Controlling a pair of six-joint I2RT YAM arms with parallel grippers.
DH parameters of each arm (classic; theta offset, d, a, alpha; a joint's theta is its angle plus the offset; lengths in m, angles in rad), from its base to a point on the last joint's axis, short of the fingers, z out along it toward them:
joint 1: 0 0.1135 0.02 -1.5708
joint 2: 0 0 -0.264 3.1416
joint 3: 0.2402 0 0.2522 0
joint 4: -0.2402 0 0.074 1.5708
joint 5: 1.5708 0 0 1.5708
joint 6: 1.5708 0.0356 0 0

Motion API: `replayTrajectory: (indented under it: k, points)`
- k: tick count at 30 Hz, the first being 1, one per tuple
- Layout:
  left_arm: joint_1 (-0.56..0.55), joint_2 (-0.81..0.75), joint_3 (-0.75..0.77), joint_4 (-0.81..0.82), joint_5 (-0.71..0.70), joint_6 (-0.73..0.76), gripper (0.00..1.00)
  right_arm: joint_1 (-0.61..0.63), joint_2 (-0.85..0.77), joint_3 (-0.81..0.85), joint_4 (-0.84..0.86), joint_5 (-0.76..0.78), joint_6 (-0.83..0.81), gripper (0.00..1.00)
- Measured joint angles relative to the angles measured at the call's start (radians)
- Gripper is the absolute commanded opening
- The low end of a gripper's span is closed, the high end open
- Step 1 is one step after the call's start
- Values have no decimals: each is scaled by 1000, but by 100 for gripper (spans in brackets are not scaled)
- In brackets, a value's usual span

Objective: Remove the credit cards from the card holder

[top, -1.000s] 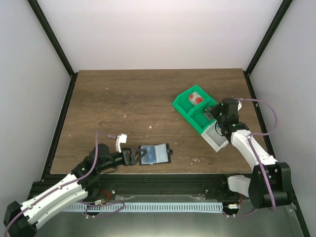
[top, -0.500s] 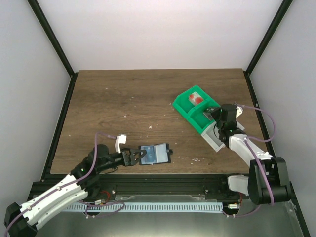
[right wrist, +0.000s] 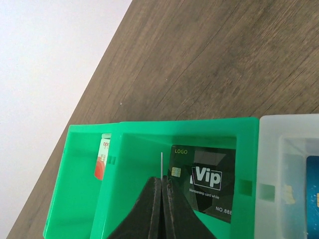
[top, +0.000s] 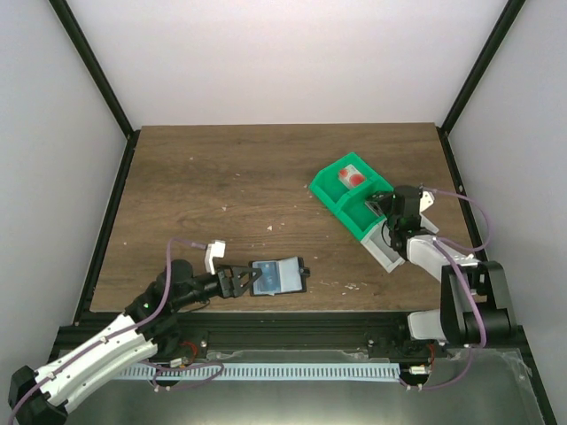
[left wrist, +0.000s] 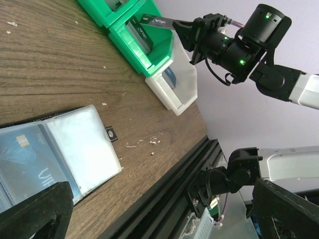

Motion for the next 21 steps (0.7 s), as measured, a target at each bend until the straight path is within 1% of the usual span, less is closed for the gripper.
replayTrajectory:
  k: [13, 21]
  points:
    - [2, -2, 0, -5, -10, 0, 100, -7, 64, 0, 98, 7, 5, 1]
    - [2, -6, 0, -7, -10, 0, 100, -13, 134, 6, 126, 7, 3, 0]
